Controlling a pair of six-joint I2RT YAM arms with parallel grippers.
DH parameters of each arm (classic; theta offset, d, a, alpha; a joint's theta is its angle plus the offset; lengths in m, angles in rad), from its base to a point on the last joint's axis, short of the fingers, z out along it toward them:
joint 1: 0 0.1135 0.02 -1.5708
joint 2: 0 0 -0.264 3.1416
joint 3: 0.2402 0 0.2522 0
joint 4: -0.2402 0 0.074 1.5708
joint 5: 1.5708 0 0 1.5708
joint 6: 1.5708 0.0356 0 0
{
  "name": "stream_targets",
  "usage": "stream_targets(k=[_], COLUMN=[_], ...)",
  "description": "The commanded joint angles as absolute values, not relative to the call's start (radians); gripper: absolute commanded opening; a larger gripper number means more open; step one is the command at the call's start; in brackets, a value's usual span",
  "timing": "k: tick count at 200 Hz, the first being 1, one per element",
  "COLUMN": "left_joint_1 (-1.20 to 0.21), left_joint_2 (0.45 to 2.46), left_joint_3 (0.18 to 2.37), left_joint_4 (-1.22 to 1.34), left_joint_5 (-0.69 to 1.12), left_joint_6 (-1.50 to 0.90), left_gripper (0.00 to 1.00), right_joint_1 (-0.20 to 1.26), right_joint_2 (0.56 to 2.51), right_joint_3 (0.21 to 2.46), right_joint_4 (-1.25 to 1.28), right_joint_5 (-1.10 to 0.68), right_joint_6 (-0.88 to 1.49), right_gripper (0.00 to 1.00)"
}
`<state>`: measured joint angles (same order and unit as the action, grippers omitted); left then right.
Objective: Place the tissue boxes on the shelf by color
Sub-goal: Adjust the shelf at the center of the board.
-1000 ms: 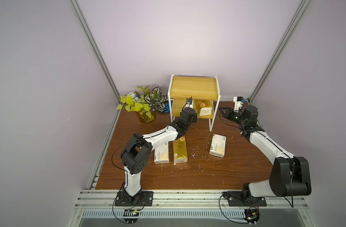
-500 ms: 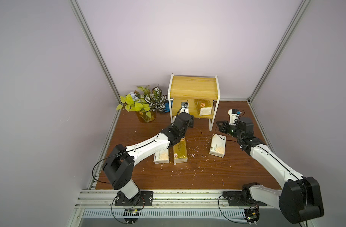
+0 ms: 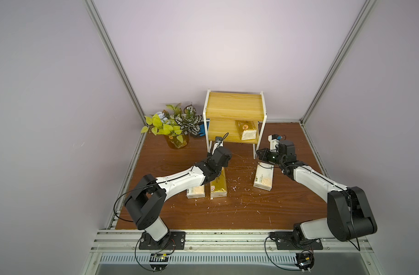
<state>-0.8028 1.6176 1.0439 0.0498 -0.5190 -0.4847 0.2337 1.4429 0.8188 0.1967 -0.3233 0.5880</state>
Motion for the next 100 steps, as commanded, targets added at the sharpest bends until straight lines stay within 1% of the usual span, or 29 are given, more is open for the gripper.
stream_targets(k=[1,46,79,100], left_joint_1=[-0.805,-0.805,-0.805,-0.804], left_joint_2=[1.61,1.594,1.584,1.578], left_joint_3=[1.054,1.03,1.012,1.002], left_joint_4=[-0.01,-0.026,-0.037,-0.046], left_joint_5=[-0.571,-0.572,-0.55,-0.536], left_joint_6=[-0.519,-0.538,-0.548,-0.558], left_gripper=[0.04,0.07,0.23,0.3], right_joint_1=[0.23,0.213,0.213,0.21], right_joint_2=[1.451,1.511,1.55,1.574], right_joint_3=[0.875,0.923,0.973,1.004], right_joint_4=[0.26,0.275,0.282,0.286], right_joint_5=[-0.346,-0.33,-0.324,-0.324], right_joint_6=[0.593,0.587,0.572,0.577], right_gripper=[0.0,0.0,0.0,0.0])
